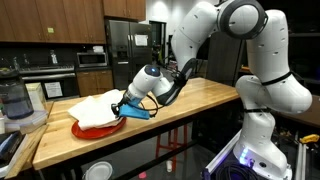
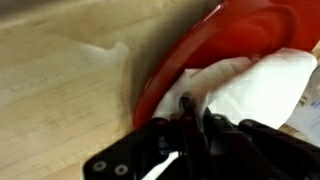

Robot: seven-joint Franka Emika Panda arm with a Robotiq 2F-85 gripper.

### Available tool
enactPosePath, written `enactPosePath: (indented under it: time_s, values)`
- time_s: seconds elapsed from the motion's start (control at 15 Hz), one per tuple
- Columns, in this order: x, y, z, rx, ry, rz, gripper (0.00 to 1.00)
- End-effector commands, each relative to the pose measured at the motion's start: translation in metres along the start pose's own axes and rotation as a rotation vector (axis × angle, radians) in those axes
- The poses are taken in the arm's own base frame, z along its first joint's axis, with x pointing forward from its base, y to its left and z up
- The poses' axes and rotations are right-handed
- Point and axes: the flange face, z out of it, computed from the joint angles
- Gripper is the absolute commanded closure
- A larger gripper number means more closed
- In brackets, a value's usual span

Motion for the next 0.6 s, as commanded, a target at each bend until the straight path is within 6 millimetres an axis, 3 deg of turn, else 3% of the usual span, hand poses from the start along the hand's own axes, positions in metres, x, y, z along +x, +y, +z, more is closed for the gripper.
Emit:
enactPosePath:
  time_s: [0.0, 0.2, 0.53]
  values:
    - [-0.02, 0.011, -0.025, 0.095, -0.122, -0.118, 0.98]
    - [-0.021, 0.008, -0.023, 0.113, -0.13, -0.156, 0.98]
    - [0.038, -0.02, -0.013, 0.061, 0.058, -0.081, 0.98]
